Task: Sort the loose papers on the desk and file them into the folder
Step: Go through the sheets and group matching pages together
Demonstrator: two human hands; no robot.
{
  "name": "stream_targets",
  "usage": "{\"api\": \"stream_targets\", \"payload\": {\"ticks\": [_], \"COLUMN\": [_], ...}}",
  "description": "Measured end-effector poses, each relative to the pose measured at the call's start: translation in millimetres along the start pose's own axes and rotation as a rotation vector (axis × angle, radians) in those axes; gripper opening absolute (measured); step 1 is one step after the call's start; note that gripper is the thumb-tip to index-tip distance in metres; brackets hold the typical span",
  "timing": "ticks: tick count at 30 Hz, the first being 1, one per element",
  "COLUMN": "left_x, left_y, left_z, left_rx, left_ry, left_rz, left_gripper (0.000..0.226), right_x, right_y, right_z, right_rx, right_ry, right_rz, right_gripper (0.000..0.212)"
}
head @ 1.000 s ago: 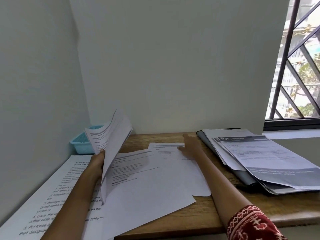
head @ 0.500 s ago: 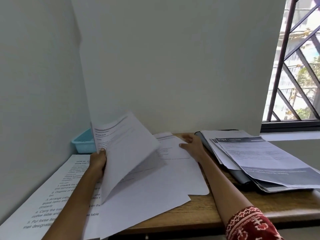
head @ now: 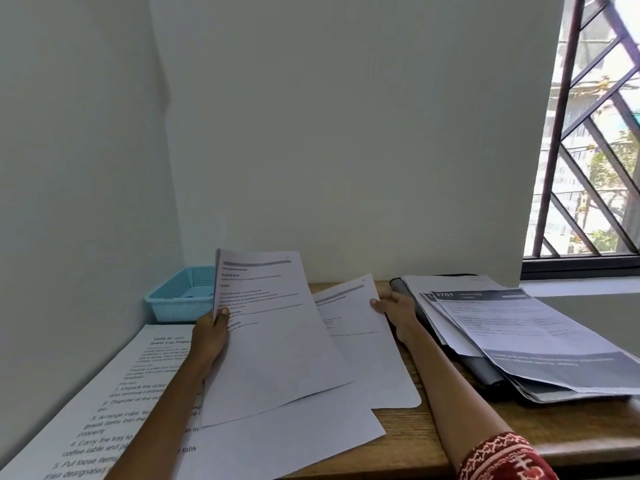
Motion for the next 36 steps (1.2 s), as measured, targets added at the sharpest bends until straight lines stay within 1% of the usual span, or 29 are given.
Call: {"api": "stream_targets", "payload": {"ticks": [4, 7, 10, 12, 14, 15, 16, 17, 18, 19, 21, 23, 25, 28, 30, 32, 34, 36], "left_x": [-1.1, -1.2, -1.1, 0.5, -0.2, -0.9, -1.5, -1.9, -1.5, -0.4, 2.5, 5.5, 8.5, 17.2, 20.6, 23.6, 24.4, 23.6], "left_y": [2.8, 2.7, 1.5, -0.8, -1.7, -1.4, -0.8, -1.0, -1.5, -2.5, -4.5, -5.8, -7.1, -11.2, -11.4, -13.2, -14.8, -16.6], "left_z": [2.0, 3.4, 3.4, 2.5, 4.0, 4.3, 4.5, 4.1, 3.7, 3.3, 3.2, 0.8, -3.1, -13.4, -22.3, -27.5, -31.0, -32.3], "left_rx": [-0.079, -0.113, -0.132, -0.143, -0.145, -0.147, -0.146, -0.145, -0.146, -0.150, -0.177, -0.220, -0.289, -0.412, -0.482, -0.575, -0.640, -0.663], "left_ry": [-0.003, -0.004, 0.001, -0.002, -0.014, -0.015, -0.016, -0.018, -0.021, -0.024, -0.031, -0.021, -0.012, 0.043, 0.091, 0.106, 0.102, 0.088], "left_rz": [0.015, 0.009, 0.004, 0.000, -0.006, -0.006, -0.006, -0.005, -0.009, -0.011, -0.014, -0.035, -0.087, -0.151, -0.176, -0.203, -0.225, -0.250], "left_gripper": [0.037, 0.037, 0.037, 0.037, 0.037, 0.037, 0.037, 0.038, 0.038, 0.039, 0.041, 0.043, 0.046, 0.050, 0.050, 0.047, 0.044, 0.042], "right_x": [0.6, 2.8, 4.4, -1.4, -6.2, -7.1, -7.7, -7.8, -9.3, -11.7, -18.4, -26.0, -31.5, -33.8, -30.8, -27.3, -23.0, -21.8], "right_y": [-0.1, -2.4, -11.1, -17.3, -17.2, -18.8, -23.3, -31.0, -42.2, -55.5, -84.6, -112.0, -132.0, -148.6, -151.6, -148.3, -140.5, -129.8], "right_z": [0.4, 0.0, 2.6, 13.0, 18.9, 18.7, 15.9, 11.0, 4.3, -2.7, -19.4, -34.0, -44.8, -54.2, -54.5, -53.7, -48.8, -36.2], "right_rx": [-0.003, -0.057, -0.333, -0.482, -0.573, -0.640, -0.713, -0.761, -0.763, -0.719, -0.537, -0.354, -0.223, -0.102, -0.085, -0.076, -0.083, -0.154], "right_ry": [0.009, 0.020, 0.057, 0.010, -0.030, -0.018, 0.033, 0.116, 0.219, 0.327, 0.519, 0.631, 0.683, 0.691, 0.658, 0.619, 0.554, 0.450], "right_rz": [-0.008, -0.038, -0.155, -0.218, -0.224, -0.221, -0.237, -0.262, -0.292, -0.327, -0.433, -0.551, -0.628, -0.672, -0.676, -0.654, -0.625, -0.586], "right_gripper": [0.010, 0.007, 0.007, 0.003, 0.013, 0.018, 0.024, 0.029, 0.030, 0.025, 0.017, 0.011, 0.003, 0.003, 0.007, 0.007, 0.008, 0.009]}}
Point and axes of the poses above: each hand's wrist, its own x-axis towards the middle knuckle, its own z-axis out of the palm, y = z × x, the point moved 6 cm from there along x, towards the middle knuckle, and after that the axes turned 4 degrees about -x, right-handed, at the moved point
